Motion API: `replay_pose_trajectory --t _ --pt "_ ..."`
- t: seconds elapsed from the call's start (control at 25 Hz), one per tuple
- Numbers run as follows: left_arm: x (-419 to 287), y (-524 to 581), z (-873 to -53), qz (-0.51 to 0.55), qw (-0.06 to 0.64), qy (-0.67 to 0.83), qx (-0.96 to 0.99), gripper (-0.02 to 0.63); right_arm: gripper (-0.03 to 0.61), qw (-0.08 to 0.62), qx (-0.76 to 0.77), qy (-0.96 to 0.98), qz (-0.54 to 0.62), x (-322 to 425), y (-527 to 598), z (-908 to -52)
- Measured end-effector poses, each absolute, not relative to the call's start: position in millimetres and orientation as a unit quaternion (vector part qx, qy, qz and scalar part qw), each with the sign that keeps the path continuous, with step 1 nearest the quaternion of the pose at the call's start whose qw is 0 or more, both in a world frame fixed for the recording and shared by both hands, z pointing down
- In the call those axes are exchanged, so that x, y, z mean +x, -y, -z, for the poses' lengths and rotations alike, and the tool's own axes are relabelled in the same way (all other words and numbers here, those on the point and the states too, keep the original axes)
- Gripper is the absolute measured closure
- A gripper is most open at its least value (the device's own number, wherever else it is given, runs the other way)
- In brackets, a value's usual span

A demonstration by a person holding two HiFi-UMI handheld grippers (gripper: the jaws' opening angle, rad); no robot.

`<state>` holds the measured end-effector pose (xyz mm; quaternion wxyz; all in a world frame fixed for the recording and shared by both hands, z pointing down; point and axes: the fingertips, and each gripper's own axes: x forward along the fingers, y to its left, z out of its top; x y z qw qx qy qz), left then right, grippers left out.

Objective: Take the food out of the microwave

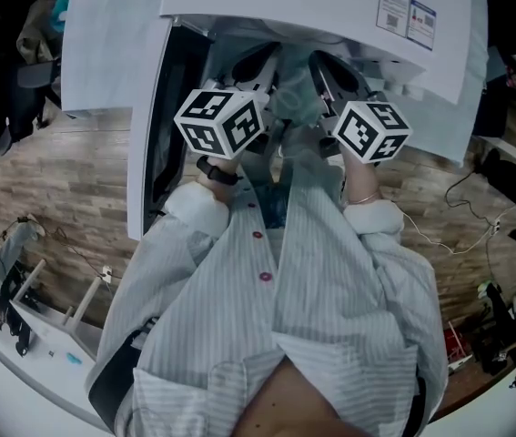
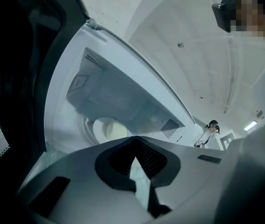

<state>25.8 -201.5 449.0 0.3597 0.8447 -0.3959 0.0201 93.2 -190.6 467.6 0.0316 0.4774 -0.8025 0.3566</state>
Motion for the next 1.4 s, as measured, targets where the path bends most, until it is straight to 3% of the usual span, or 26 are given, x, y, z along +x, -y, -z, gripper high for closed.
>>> replay_pose_trajectory --t 0.6,1.04,1.16,1.4 --pt "24.5 209.1 -495.7 -0.019 0.416 0.411 0.811 0.606 0.546 0.046 0.522 0.767 -0.37 104.6 200.2 -508.7" --pt "23.5 220.2 -514.2 -0.012 0.452 0.432 0.781 0.601 0.541 0.01 0.539 0.74 -0.401 111.5 208.2 -518.1" --pt "23.7 221.6 -515.4 -0.003 0.467 0.427 0.774 0.497 0.445 0.006 0.532 0.739 -0.414 107.9 209.4 -519.6" --pt "23.1 230.2 -518.1 0.013 0.485 0.433 0.76 0.401 0.379 0.004 0.545 0.725 -0.422 108.4 215.7 -522.5"
